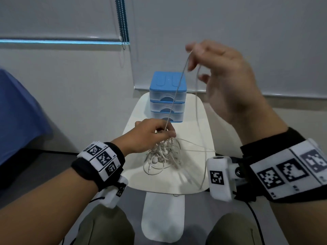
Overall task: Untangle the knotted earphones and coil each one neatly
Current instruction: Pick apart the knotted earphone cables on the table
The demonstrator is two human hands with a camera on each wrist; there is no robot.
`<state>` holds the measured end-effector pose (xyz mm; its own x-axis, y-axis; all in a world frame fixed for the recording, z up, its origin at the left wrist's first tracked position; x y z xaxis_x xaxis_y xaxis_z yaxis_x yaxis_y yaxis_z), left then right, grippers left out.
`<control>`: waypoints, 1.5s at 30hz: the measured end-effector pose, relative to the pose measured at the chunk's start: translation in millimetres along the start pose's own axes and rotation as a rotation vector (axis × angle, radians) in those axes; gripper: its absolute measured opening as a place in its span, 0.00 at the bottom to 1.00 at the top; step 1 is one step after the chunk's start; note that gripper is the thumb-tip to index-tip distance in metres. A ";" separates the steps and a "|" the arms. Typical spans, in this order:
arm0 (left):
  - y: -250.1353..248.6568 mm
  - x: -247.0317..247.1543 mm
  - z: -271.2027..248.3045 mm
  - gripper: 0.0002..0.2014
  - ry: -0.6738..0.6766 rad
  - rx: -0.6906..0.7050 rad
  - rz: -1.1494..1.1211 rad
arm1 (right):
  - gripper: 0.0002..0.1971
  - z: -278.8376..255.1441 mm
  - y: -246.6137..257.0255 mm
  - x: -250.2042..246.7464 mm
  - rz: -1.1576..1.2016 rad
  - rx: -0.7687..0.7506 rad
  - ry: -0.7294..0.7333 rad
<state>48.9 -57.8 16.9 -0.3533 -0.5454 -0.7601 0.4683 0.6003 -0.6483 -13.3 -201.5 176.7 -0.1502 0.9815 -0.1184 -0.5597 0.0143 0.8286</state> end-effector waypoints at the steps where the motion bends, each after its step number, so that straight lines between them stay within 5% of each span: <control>1: -0.1 0.6 0.7 0.11 0.011 0.009 -0.001 | 0.14 0.4 7.8 -3.5 0.147 -0.028 -0.022; 3: -0.6 -1.0 2.9 0.17 0.014 0.014 0.000 | 0.17 -1.6 16.6 -8.1 0.547 -0.042 -0.062; 5: 1.4 -5.6 4.4 0.18 -0.013 0.008 -0.013 | 0.17 -3.4 14.6 -13.2 0.593 0.047 -0.136; 8: -1.3 -16.8 5.3 0.13 -0.091 0.022 -0.100 | 0.15 -4.3 -12.2 -10.3 0.130 0.283 -0.091; 12: -18.5 -26.0 9.0 0.11 -0.126 0.057 -0.113 | 0.16 -19.1 -73.1 17.4 -0.772 0.545 0.343; 15: -27.3 -22.1 10.3 0.10 -0.023 0.095 -0.102 | 0.14 -28.5 -95.9 21.4 -0.966 0.642 0.467; 19: -25.0 -15.2 2.8 0.03 0.064 0.165 -0.157 | 0.17 -16.3 -72.3 10.9 -0.912 0.517 0.326; 24: -7.8 -7.7 1.9 0.11 0.027 0.122 -0.102 | 0.13 2.4 -10.1 6.8 -0.190 0.229 0.086; 31: -0.8 -12.6 1.4 0.07 0.013 0.084 -0.150 | 0.15 3.0 12.6 -9.8 0.225 0.080 -0.096; 37: 12.0 -14.8 -2.5 0.04 0.031 0.003 -0.076 | 0.16 -0.5 16.5 -24.8 0.389 0.046 -0.194; 45: 13.0 -11.7 -10.7 0.11 0.029 -0.050 0.047 | 0.17 16.9 -13.2 -36.1 0.131 0.229 -0.210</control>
<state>50.5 -37.4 16.9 -0.3554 -0.4990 -0.7904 0.4444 0.6537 -0.6125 13.3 -233.9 179.3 -0.0244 0.9954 0.0932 -0.3455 -0.0958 0.9335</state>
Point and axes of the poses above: each hand's wrist, its own z-axis towards the middle knuckle, its own x-axis out of the palm, y = z × x, the point moved 8 cm from there along z, towards the middle knuckle, and after that the axes turned 7 degrees about y, right-handed, at the moved point
